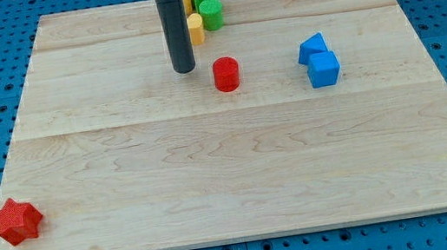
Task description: Move the red circle and blue blocks to the right center of the board
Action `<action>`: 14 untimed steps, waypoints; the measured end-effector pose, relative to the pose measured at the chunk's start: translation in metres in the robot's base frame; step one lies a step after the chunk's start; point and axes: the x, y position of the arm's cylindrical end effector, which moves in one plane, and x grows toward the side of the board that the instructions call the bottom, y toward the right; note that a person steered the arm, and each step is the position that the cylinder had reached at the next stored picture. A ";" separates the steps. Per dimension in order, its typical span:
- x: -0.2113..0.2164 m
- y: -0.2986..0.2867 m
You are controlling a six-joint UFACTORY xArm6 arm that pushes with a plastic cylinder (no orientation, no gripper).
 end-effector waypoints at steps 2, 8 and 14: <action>0.005 0.093; -0.036 0.104; 0.032 0.163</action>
